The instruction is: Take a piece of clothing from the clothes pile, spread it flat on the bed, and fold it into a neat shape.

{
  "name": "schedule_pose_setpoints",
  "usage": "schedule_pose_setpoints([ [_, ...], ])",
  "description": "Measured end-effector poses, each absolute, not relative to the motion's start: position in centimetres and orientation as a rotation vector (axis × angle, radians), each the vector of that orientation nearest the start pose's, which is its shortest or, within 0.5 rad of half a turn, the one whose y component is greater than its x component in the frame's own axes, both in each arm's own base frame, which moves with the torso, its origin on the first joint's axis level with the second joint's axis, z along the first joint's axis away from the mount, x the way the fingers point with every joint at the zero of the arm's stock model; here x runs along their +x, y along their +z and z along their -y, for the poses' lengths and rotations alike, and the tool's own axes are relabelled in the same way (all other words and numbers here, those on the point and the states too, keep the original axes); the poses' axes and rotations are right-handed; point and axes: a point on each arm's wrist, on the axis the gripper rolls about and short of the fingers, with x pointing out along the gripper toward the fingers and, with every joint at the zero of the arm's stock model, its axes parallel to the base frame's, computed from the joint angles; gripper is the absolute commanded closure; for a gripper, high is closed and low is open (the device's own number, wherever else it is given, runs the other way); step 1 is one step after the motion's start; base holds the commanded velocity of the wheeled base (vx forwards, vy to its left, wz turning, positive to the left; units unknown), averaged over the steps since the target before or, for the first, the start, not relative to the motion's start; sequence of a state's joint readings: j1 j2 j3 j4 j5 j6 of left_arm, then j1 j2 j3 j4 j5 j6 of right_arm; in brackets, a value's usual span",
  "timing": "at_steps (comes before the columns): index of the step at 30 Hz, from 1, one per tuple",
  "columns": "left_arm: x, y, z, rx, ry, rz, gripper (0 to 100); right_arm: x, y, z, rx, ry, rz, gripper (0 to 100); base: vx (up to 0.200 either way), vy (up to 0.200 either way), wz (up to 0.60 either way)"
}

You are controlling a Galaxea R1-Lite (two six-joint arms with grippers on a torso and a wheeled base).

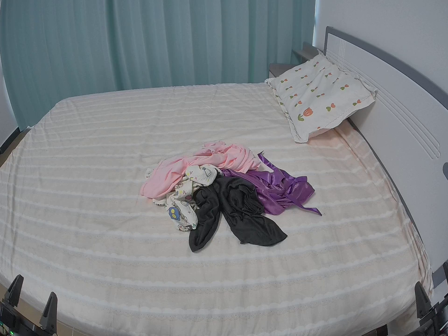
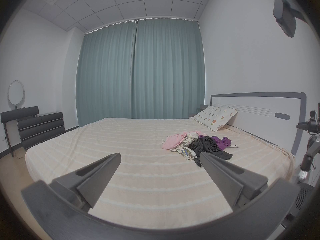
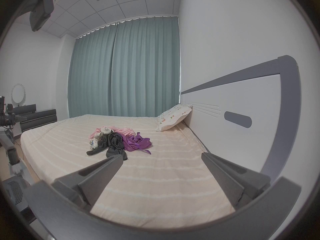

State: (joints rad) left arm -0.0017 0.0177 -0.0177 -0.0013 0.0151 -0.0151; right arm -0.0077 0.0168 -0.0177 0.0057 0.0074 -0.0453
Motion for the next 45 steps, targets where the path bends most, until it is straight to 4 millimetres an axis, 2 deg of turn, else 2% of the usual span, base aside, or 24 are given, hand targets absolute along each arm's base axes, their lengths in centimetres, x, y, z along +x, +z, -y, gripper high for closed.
schedule_pose_setpoints([
  [8, -2.3, 8.1, 0.0, -0.015, 0.013, 0.001, 0, -2.3, 8.2, -0.1, 0.003, 0.031, -0.012, 0, 0.0, 0.0, 0.0],
  [13, -2.3, 8.1, 0.0, -0.015, 0.013, 0.001, 0, -2.0, 10.2, -0.2, 0.068, 0.098, -0.033, 0, 0.0, 0.0, 0.0],
  [19, -2.3, 8.1, 0.0, -0.016, 0.013, 0.001, 0, 0.1, 12.0, -0.4, 0.133, 0.21, -0.187, 0, 0.0, 0.0, 0.0],
  [26, -2.3, 8.1, 0.0, -0.016, 0.013, 0.001, 0, 4.3, 13.3, -1.1, 0.227, 0.318, -0.375, 0, 0.0, 0.0, 0.0],
  [32, -2.3, 8.1, 0.0, -0.016, 0.013, 0.001, 0, 8.8, 13.4, -2.3, 0.277, 0.367, -0.484, 0, 0.0, 0.0, 0.0],
  [38, -2.3, 8.1, 0.0, -0.017, 0.013, 0.001, 0, 13.8, 12.6, -3.9, 0.306, 0.387, -0.55, 0, 0.0, 0.0, 0.0],
  [45, -2.3, 8.1, 0.0, -0.017, 0.013, 0.001, 0, 19.7, 10.4, -6.7, 0.362, 0.344, -0.608, 0, 0.0, 0.0, 0.0],
])
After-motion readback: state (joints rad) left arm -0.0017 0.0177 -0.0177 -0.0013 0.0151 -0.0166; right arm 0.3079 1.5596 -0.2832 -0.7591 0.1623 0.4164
